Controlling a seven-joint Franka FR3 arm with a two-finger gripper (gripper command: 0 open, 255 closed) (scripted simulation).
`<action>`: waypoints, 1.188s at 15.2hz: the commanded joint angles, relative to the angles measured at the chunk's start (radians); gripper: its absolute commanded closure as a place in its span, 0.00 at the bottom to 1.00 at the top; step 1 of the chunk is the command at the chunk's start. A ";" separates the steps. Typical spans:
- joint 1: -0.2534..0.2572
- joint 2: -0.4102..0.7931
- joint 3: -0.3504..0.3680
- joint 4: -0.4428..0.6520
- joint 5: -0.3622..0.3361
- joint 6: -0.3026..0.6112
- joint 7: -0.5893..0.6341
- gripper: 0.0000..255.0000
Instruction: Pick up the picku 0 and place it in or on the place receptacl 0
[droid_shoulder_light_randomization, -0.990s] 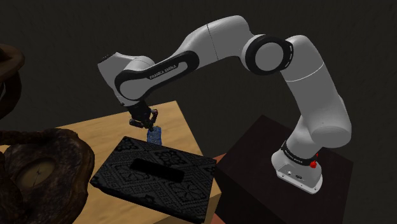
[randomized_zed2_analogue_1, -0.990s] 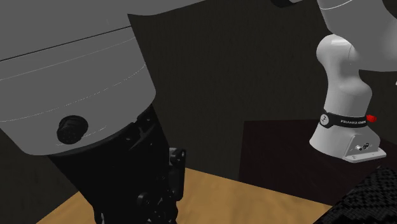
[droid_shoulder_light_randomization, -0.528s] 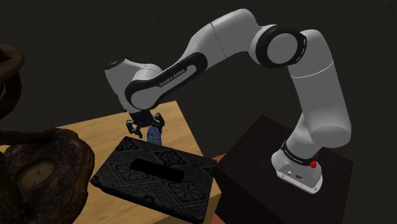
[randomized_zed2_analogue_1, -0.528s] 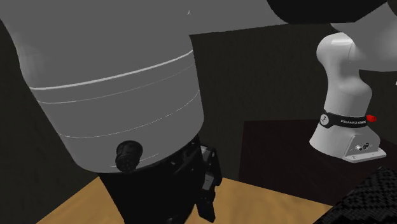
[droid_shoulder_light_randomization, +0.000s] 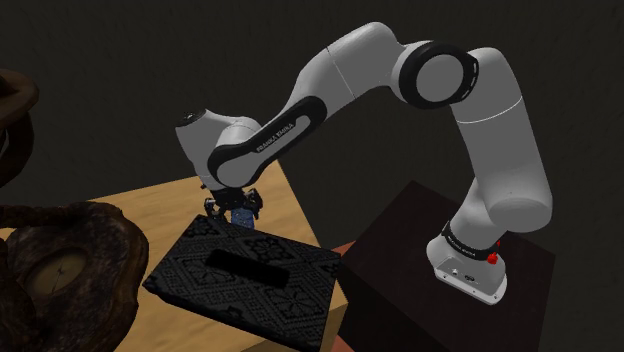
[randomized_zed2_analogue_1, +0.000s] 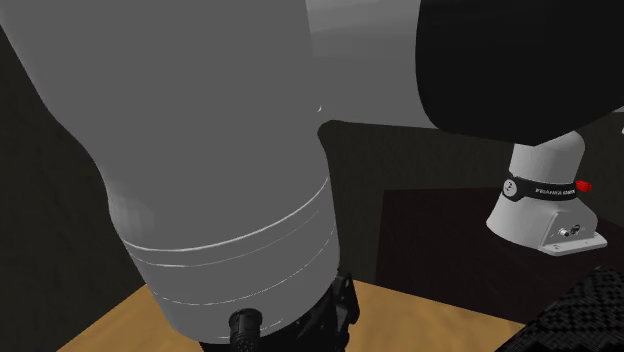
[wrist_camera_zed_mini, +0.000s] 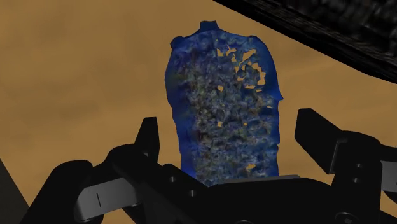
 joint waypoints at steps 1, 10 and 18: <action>0.000 0.000 0.000 -0.004 0.000 0.004 0.001 0.00; 0.000 0.000 0.000 -0.003 0.000 0.003 0.001 1.00; -0.003 -0.016 0.005 0.000 0.006 -0.014 -0.002 1.00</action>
